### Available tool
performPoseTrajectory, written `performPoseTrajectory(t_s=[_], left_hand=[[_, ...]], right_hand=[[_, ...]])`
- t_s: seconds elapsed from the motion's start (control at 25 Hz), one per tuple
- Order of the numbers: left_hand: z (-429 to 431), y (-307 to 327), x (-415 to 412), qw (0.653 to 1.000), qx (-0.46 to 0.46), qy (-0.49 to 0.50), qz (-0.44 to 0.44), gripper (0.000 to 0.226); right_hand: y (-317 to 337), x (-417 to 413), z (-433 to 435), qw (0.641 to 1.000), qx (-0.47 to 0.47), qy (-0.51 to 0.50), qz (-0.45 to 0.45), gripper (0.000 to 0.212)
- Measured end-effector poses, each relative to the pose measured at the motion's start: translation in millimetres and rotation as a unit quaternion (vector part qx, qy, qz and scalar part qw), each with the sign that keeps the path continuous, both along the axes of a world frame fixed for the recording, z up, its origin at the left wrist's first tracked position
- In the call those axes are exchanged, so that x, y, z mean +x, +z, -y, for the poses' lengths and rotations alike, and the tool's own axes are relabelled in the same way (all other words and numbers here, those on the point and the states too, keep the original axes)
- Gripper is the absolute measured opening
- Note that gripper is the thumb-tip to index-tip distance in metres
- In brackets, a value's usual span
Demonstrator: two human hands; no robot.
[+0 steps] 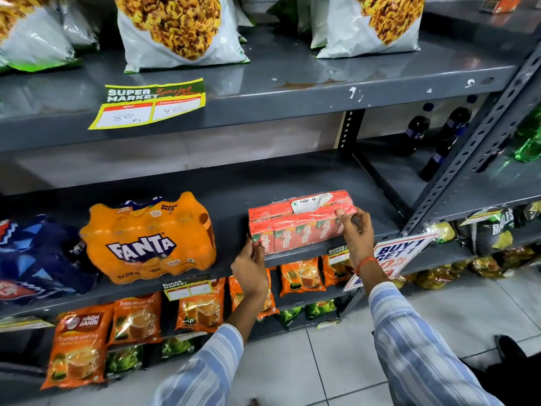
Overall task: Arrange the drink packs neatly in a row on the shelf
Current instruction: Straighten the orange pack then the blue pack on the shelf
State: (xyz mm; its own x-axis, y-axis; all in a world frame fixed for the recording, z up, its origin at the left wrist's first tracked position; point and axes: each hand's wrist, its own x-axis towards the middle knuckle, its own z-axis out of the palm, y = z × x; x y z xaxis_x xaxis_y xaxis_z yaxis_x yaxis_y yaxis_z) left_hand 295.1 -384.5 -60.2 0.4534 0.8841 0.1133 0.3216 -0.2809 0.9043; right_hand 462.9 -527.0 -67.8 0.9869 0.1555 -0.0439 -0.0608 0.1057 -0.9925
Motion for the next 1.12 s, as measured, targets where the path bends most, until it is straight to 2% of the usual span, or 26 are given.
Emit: performPoseTrajectory(t_s=[0.16,0.24,0.32,0.36,0.44,0.52,0.6,0.68,0.76,0.92,1.12], left_hand=[[-5,-3,-2,1.0,-0.008,-0.02,0.011,0.036],[-4,0,-5,0.999,-0.011,-0.042,0.016,0.04],[-5,7,-15,0.998,0.016,-0.046,0.031,0.047],[-8,12,-23,0.997,0.048,-0.046,0.05,0.049],[-19,24,-38,0.988,0.127,-0.047,0.075,0.051],[-44,34,-62,0.978,0.187,-0.042,0.078,0.057],[-78,41,-91,0.977,0.201,-0.022,0.071,0.067],[-119,42,-125,0.979,0.196,0.02,0.054,0.075],[-153,36,-154,0.986,0.159,0.043,0.038,0.082],[-198,24,-180,0.999,0.04,-0.02,0.003,0.083],[-218,23,-187,0.998,-0.017,-0.039,0.04,0.072]], right_hand=[[11,-7,-4,1.0,0.011,-0.018,-0.018,0.027],[21,-19,-15,0.996,-0.008,-0.089,-0.009,0.041],[31,-42,-32,0.98,-0.082,-0.178,0.043,0.058],[31,-55,-45,0.979,-0.1,-0.172,0.052,0.056],[39,-88,-75,0.989,-0.123,-0.077,0.026,0.041],[40,-118,-120,0.983,-0.133,-0.029,0.121,0.048],[41,-150,-166,0.973,-0.124,0.009,0.194,0.047],[41,-186,-204,0.983,-0.061,0.052,0.163,0.042],[28,-208,-220,0.99,-0.042,0.075,0.11,0.044],[22,-214,-231,0.996,-0.032,0.078,0.028,0.049],[22,-213,-227,0.995,-0.007,0.098,-0.002,0.045]])
